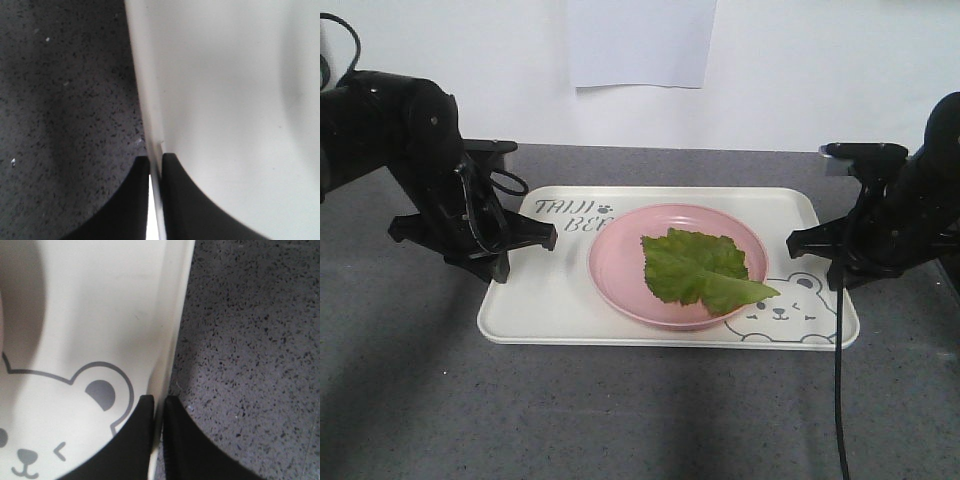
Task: Transfer vegetables to tray and serve
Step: 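Lower the tray onto the counter with both grippers, then open both grippers and raise them away from the tray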
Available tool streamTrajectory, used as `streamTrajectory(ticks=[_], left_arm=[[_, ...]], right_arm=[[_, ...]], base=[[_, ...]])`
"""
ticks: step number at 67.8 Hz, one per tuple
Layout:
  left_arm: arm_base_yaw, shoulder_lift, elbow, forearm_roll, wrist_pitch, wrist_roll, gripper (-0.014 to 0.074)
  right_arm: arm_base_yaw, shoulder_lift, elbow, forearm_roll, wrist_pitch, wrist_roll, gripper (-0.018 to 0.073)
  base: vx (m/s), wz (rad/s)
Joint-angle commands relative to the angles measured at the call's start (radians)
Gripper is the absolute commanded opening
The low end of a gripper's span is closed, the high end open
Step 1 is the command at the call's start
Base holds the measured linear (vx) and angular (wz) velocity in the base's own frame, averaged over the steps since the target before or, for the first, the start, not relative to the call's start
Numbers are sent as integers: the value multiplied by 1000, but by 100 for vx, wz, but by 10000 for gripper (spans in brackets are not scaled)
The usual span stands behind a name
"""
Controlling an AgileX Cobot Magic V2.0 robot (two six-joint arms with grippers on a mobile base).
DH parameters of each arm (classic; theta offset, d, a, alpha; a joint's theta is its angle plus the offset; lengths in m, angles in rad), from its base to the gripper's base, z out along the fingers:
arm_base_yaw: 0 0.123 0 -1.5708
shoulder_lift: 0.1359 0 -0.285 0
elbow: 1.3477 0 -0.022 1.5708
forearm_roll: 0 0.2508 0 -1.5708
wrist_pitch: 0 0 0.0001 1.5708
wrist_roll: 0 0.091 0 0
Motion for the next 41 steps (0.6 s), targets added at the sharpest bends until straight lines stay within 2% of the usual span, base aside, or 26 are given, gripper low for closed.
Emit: streamTrajectory(ticks=[1,28,41], left_arm=[[-7,-27,-26,-5,-59,13,-6],[-7,10,-26,-5,-115,-3,-6],[-7,10,-27,28,-120,-27,-6]], right_arm=[[1,-12,-30,6,-57,-38,-4],[1,72,-30,26,-97,-38,-4],[1,90,-30,35,-109,-38,-4]], base=[[0,0],[0,0],[0,0]])
